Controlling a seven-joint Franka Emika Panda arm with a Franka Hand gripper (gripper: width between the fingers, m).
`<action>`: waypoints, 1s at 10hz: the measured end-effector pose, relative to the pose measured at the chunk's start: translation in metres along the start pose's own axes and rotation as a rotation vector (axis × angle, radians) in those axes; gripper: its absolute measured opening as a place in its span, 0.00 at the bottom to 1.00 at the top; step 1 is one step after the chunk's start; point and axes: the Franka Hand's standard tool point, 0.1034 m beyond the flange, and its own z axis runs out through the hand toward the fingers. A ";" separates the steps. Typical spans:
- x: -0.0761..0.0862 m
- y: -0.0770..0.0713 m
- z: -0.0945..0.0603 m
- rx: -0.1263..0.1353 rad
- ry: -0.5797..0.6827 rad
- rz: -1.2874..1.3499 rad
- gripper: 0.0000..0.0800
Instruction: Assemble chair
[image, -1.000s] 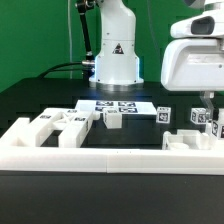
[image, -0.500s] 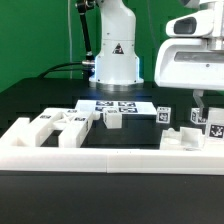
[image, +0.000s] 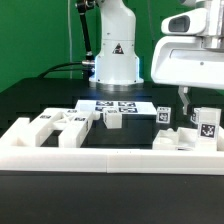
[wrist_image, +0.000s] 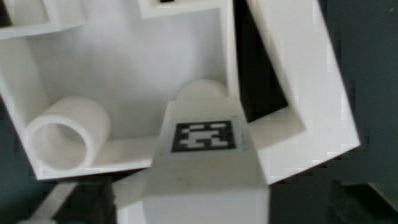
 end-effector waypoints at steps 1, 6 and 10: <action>-0.002 0.000 -0.007 0.005 0.002 -0.042 0.80; -0.001 0.008 -0.029 0.020 0.013 -0.132 0.81; -0.017 0.014 -0.024 0.020 0.013 -0.245 0.81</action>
Offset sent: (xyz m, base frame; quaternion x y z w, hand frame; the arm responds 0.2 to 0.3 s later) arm -0.0150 -0.0151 0.0356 -0.0188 -0.0096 0.0469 0.9987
